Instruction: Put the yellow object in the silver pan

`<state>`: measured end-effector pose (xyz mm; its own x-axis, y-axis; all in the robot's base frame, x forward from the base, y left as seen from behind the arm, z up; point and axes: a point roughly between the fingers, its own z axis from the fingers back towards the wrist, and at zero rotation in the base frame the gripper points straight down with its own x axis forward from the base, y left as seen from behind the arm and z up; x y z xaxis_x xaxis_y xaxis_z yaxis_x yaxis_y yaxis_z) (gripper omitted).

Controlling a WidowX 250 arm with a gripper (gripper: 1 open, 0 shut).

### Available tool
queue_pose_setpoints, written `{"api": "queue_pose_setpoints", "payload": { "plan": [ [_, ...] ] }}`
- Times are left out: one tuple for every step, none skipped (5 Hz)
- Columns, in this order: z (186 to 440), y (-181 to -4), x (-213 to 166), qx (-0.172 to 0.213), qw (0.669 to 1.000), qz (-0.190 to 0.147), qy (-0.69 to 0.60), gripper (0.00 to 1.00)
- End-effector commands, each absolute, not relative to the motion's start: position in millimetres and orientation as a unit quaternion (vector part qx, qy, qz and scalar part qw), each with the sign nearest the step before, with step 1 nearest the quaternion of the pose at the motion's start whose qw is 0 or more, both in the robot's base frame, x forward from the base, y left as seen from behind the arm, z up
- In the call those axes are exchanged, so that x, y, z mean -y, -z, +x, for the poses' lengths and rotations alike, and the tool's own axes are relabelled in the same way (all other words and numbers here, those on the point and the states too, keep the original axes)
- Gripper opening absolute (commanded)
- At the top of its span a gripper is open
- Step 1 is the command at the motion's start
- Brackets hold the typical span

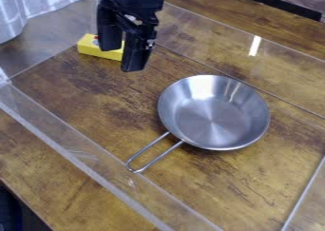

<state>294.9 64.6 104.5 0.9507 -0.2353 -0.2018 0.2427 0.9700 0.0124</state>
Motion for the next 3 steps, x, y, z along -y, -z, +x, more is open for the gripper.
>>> {"api": "queue_pose_setpoints", "payload": {
  "plan": [
    [305.4,-117.3,-74.8,-0.070,0.990,0.030,0.116,1.00],
    [308.9,-114.8,-77.8,-0.069,0.990,0.032,0.121,1.00],
    [312.1,-112.1,-80.9,-0.069,0.989,0.033,0.126,1.00]
  ]
}}
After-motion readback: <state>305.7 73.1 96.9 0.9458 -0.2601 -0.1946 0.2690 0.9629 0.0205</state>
